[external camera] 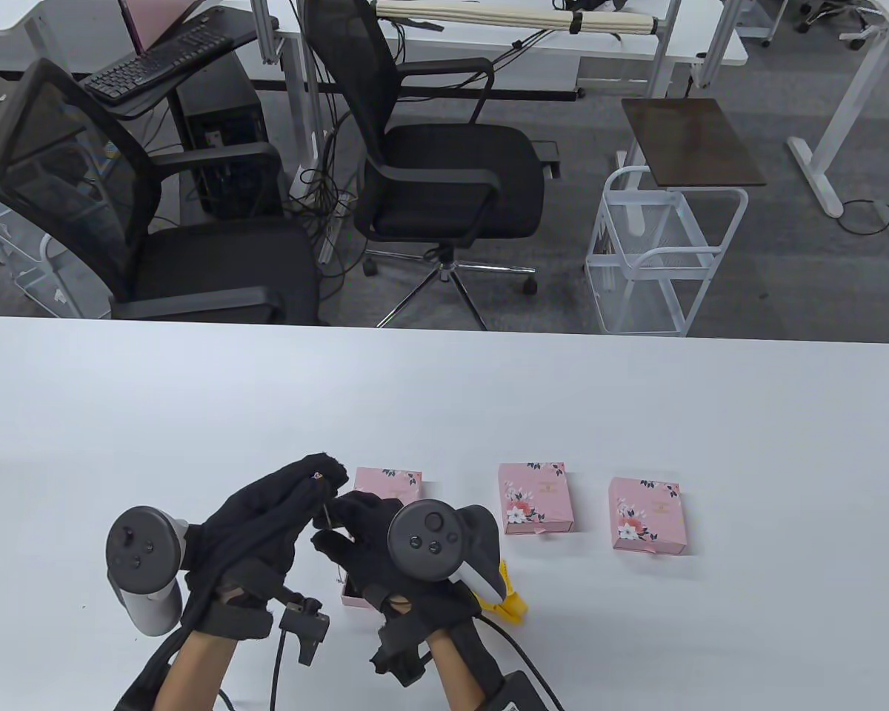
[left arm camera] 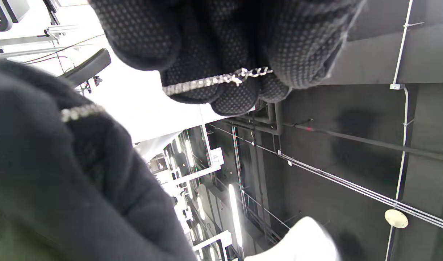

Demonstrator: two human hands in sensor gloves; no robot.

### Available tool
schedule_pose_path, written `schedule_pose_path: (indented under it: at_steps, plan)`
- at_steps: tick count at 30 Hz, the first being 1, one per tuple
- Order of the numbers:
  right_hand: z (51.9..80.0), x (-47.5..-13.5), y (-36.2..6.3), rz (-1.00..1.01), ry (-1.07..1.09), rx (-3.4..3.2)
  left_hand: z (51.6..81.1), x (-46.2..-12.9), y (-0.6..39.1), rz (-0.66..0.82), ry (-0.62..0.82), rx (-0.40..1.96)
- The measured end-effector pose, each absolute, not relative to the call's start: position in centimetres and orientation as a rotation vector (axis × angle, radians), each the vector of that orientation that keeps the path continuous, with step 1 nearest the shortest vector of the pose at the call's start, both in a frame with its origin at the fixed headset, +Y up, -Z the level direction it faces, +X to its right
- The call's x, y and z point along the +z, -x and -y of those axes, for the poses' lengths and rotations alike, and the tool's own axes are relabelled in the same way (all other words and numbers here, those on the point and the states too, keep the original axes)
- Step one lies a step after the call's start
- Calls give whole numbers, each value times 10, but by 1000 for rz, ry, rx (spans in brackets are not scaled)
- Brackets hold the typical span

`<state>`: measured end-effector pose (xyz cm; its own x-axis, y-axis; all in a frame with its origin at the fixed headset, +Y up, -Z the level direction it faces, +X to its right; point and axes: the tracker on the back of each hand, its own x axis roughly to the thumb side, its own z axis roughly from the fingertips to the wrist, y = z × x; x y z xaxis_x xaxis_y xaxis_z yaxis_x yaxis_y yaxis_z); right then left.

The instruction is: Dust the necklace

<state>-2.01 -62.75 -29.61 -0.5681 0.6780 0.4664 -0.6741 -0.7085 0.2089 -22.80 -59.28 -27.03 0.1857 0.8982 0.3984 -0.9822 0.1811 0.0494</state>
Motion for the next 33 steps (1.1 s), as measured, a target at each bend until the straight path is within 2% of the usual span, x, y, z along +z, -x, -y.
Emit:
schedule_pose_path:
  at_steps: [15, 27, 33]
  plan:
    - [633, -321, -60, 5, -421, 2177, 587, -272, 271, 195, -437, 1386]
    - [630, -318, -76, 133, -304, 2097, 592, -278, 293, 64, -482, 1280]
    - [619, -308, -75, 290, -246, 2064, 594, -285, 285, 69, -377, 1119]
